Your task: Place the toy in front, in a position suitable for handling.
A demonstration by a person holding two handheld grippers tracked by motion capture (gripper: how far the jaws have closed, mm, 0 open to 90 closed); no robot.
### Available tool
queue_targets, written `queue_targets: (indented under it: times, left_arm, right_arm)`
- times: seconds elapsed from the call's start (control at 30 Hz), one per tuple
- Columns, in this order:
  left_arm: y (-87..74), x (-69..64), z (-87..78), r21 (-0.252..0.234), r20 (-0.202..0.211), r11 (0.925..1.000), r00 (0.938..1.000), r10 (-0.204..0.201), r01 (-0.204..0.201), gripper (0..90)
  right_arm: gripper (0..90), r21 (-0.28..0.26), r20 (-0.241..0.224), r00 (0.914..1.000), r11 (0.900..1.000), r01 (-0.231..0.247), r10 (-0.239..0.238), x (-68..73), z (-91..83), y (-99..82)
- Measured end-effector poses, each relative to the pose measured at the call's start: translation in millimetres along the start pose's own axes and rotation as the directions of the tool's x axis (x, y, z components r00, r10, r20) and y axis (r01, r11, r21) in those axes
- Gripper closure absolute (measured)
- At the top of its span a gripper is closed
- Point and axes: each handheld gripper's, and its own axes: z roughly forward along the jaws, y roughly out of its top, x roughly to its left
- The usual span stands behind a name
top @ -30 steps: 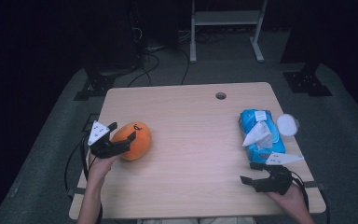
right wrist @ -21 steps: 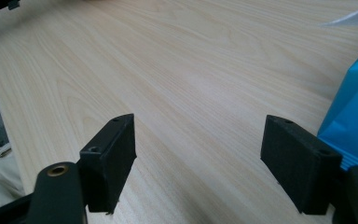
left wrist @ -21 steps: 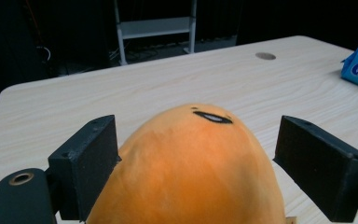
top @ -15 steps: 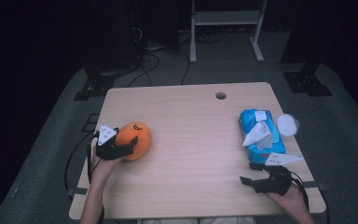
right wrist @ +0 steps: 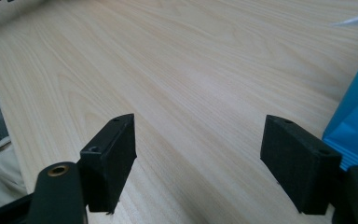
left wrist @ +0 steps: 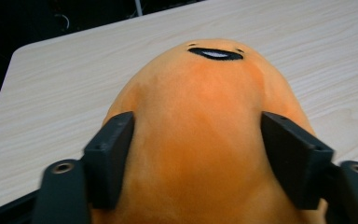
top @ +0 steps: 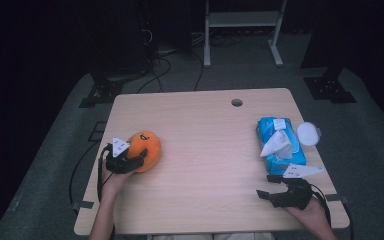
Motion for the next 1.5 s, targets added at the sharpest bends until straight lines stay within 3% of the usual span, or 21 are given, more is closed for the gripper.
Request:
queue_targets:
  times: [0.1, 0.23, 0.33, 0.47, 0.63, 0.73, 0.83, 1.0, 1.17, 1.37, 1.5]
  left_arm:
    - [1.8, -0.9, -2.1, 0.006, -0.003, 1.0000, 1.0000, 0.007, -0.007, 40.3]
    - [4.0, 0.0, -5.7, 0.001, 0.026, 1.0000, 0.9997, -0.001, 0.001, 43.8]
    - [4.2, 4.9, -9.8, -0.015, 0.036, 0.9985, 0.9981, -0.051, 0.052, 47.2]
    - [6.3, 7.8, -13.2, -0.027, 0.062, 0.9969, 0.9955, -0.072, 0.074, 48.9]
    - [8.3, 10.4, -17.7, -0.050, 0.123, 0.9902, 0.9847, -0.123, 0.130, 49.4]
    - [13.9, 9.3, -23.4, -0.081, 0.144, 0.9860, 0.9805, -0.133, 0.146, 49.6]
    - [20.1, 4.7, -26.9, -0.109, 0.188, 0.9799, 0.9714, -0.144, 0.167, 49.7]
    - [33.3, -10.3, -32.2, -0.150, 0.259, 0.9773, 0.9598, -0.107, 0.150, 49.7]
    - [47.7, -33.4, -36.7, -0.183, 0.311, 0.9770, 0.9493, -0.049, 0.110, 49.6]
    - [57.4, -59.3, -37.2, -0.198, 0.383, 0.9767, 0.9237, 0.000, 0.082, 49.6]
    - [57.8, -76.2, -32.5, -0.192, 0.427, 0.9782, 0.9041, 0.011, 0.079, 49.5]
  right_arm:
    - [25.5, 0.001, 0.001, 1.0000, 1.0000, -0.001, 0.001, -0.1, 0.0, 0.2]
    - [25.5, -0.001, -0.001, 1.0000, 1.0000, 0.003, -0.003, 0.5, -1.3, 0.7]
    - [25.5, -0.007, -0.002, 1.0000, 1.0000, 0.003, -0.003, 0.0, -2.0, 0.4]
    - [25.5, -0.010, -0.002, 1.0000, 0.9999, 0.004, -0.004, -0.8, -3.4, 0.6]
    - [25.4, -0.012, 0.001, 1.0000, 0.9999, 0.001, -0.001, -0.8, -3.5, 0.5]
    - [25.4, -0.019, 0.003, 1.0000, 0.9998, -0.001, 0.001, -0.8, -4.0, 0.9]
    - [25.4, -0.012, 0.005, 1.0000, 0.9999, -0.007, 0.007, -1.1, -3.1, 0.5]
    - [25.4, -0.012, 0.006, 1.0000, 0.9999, -0.003, 0.004, -1.5, -2.1, 0.9]
    - [25.4, -0.009, 0.008, 1.0000, 0.9999, -0.006, 0.006, -2.0, -2.3, 0.4]
    - [25.4, -0.013, 0.012, 0.9999, 0.9999, -0.006, 0.006, -2.2, -3.2, 0.3]
    - [25.4, -0.017, 0.010, 0.9999, 0.9998, -0.011, 0.012, -3.2, -3.6, 0.5]
